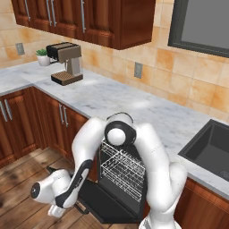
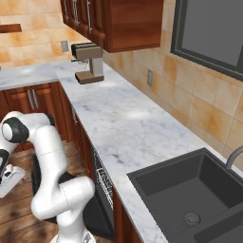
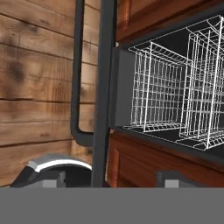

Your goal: Open the dishwasher door and pull out the top rack.

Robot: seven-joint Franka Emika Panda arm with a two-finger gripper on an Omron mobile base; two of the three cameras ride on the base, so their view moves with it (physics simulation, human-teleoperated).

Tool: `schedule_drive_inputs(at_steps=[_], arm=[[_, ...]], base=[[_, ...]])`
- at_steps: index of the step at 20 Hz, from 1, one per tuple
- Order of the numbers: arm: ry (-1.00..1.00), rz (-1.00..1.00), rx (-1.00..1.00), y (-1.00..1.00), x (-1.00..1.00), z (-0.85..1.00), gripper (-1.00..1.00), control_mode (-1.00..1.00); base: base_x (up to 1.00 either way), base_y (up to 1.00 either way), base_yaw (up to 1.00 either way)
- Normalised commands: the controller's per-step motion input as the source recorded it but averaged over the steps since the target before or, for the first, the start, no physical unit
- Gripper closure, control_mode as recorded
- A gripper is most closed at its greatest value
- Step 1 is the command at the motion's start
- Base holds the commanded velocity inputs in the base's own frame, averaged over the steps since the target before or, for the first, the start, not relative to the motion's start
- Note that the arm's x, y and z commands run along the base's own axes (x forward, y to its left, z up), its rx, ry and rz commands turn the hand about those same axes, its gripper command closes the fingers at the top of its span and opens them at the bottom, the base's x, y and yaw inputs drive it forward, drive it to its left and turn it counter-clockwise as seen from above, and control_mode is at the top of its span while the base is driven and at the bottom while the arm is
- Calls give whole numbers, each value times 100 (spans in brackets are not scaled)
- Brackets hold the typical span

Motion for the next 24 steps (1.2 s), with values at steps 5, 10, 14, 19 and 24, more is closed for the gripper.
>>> schedule_drive_inputs(at_steps=[5,10,14,19,24], arm=[[-2,1,0,-71,10,100,-100,-100],[0,16,-2,-95,38,82,-100,-100],[7,22,-30,-45,29,44,-100,-100],[30,29,-45,-49,1,38,-100,-100],[49,29,-47,-41,1,46,-100,-100]], base=[[0,0,0],[0,0,0],[0,0,0],[0,0,0],[0,0,0]])
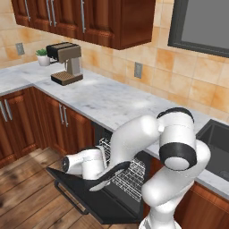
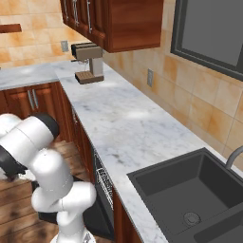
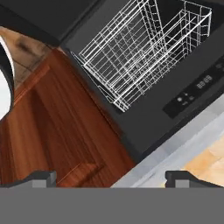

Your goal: Open the dishwasher door and pull out the top rack.

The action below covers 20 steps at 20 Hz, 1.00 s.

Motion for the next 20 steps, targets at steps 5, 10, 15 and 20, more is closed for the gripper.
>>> schedule_drive_inputs(at_steps=[5,10,15,20], arm=[[50,22,-27,-31,33,0,-100,-100],[40,19,-16,-57,18,-27,-100,-100],[14,17,-34,-12,19,-34,-100,-100],[1,7,-28,-10,43,-2,-100,-100]], base=[[0,0,0],[0,0,0],[0,0,0],[0,0,0]])
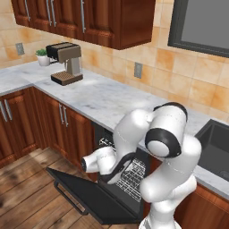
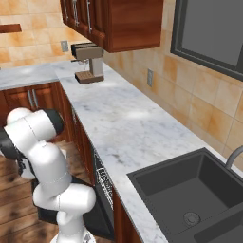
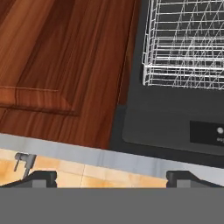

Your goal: Open the dishwasher door and pull out the top rack.

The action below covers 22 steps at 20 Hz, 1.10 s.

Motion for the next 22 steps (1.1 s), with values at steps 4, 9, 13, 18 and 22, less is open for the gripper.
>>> schedule_drive_inputs(at_steps=[4,9,13,18,22], arm=[[0,0,-3,-2,47,-6,-100,-100],[-1,-2,2,3,21,-43,-100,-100],[-5,-5,5,0,24,-68,-100,-100],[-4,-10,0,5,51,-40,-100,-100],[-4,-14,0,24,37,-46,-100,-100]], base=[[0,0,0],[0,0,0],[0,0,0],[0,0,0],[0,0,0]])
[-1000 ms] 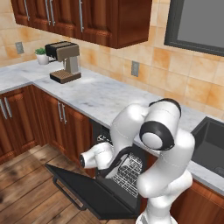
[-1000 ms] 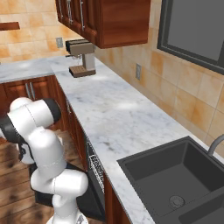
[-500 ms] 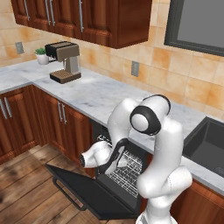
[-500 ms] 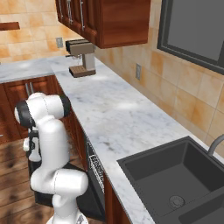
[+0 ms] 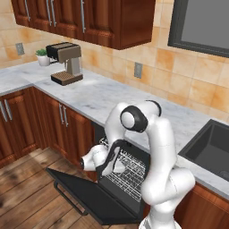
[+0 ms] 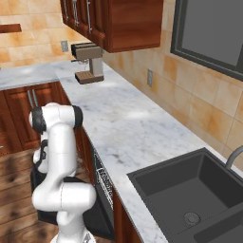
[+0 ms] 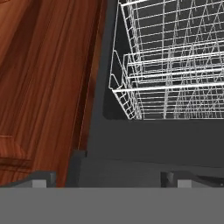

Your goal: Open the dishwasher door and pull out the top rack.

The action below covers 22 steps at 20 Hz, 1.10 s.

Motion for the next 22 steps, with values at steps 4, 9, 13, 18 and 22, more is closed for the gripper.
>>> schedule_drive_inputs(at_steps=[4,9,13,18,22], arm=[[-9,-13,0,29,8,-37,-100,-100],[-16,-11,0,7,4,-37,-100,-100],[-16,-9,0,0,16,-41,-100,-100],[-20,-4,0,0,15,-36,-100,-100],[-23,0,0,-4,25,-40,-100,-100]], base=[[0,0,0],[0,0,0],[0,0,0],[0,0,0],[0,0,0]])
